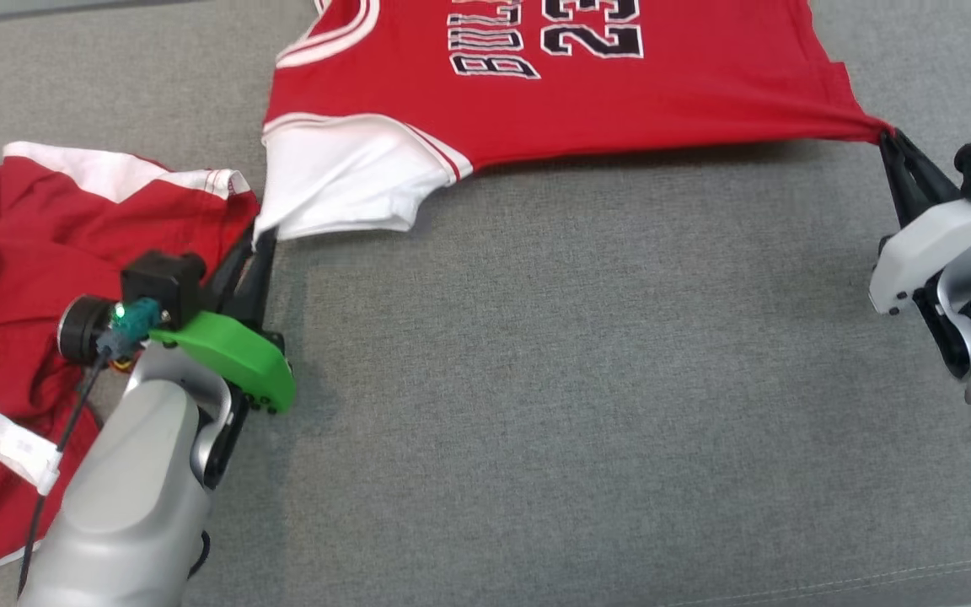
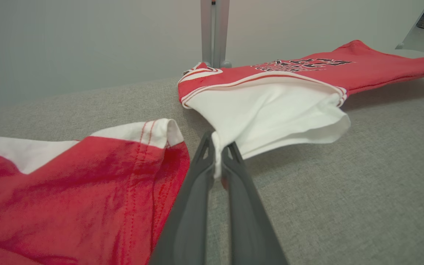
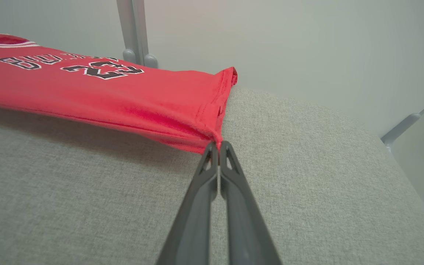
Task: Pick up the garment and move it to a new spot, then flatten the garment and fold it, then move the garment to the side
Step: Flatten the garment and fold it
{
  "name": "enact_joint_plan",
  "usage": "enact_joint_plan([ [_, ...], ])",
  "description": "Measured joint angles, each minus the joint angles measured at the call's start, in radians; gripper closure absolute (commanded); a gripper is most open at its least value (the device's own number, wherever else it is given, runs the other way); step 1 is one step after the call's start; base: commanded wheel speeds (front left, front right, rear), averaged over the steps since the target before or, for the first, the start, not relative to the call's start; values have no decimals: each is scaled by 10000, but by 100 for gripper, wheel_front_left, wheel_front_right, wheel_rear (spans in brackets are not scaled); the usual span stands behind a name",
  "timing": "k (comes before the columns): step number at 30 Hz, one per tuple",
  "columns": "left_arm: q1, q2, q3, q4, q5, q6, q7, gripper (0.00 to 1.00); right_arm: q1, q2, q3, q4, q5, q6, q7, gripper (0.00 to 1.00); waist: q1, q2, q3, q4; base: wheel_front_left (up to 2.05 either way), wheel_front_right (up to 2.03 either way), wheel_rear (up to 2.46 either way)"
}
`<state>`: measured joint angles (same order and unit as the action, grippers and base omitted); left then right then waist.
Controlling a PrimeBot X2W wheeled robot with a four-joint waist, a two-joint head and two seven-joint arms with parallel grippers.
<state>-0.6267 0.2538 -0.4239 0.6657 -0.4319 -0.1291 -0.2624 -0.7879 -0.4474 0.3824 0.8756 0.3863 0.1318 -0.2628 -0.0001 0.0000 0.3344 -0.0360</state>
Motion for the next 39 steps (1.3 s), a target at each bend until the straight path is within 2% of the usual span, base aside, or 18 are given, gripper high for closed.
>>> enact_joint_plan([
  [4,671,255,-608,-320,-63,-2,0,100,196,-259,500,382,533,2,0,100,0,0,-433,59,0,0,0],
  [8,1397,667,-823,-792,-190,-25,0,100,576,-460,1578,424,1239,2,196,100,0,0,-829,41,0,0,0],
  [14,2563,1275,-1296,-1628,-251,-27,69,100,1094,-1365,2878,-94,2556,2,794,100,0,0,-1298,-142,0,0,0],
  [17,3184,1567,-1392,-2190,-267,-25,272,100,1304,-1639,3402,-472,3239,2,1016,100,0,0,-1498,-266,0,0,0],
  [23,4278,2134,-1438,-3536,-443,253,746,100,1927,-2466,4567,-1488,4520,2,1743,100,0,0,-1906,-434,0,0,0],
  [30,5359,2750,-1578,-5106,-610,445,1425,100,2514,-3611,5831,-3333,6077,0,2744,100,0,0,-2151,-449,0,0,0],
  [33,5567,3024,-1569,-5632,-650,520,1661,100,2463,-4282,6038,-3904,6397,0,2897,100,0,0,-2034,-438,0,0,0],
  [39,5251,3212,-1484,-6094,-589,619,1992,100,1830,-4571,6111,-4128,6615,0,2970,100,0,0,-1675,-396,0,0,0],
])
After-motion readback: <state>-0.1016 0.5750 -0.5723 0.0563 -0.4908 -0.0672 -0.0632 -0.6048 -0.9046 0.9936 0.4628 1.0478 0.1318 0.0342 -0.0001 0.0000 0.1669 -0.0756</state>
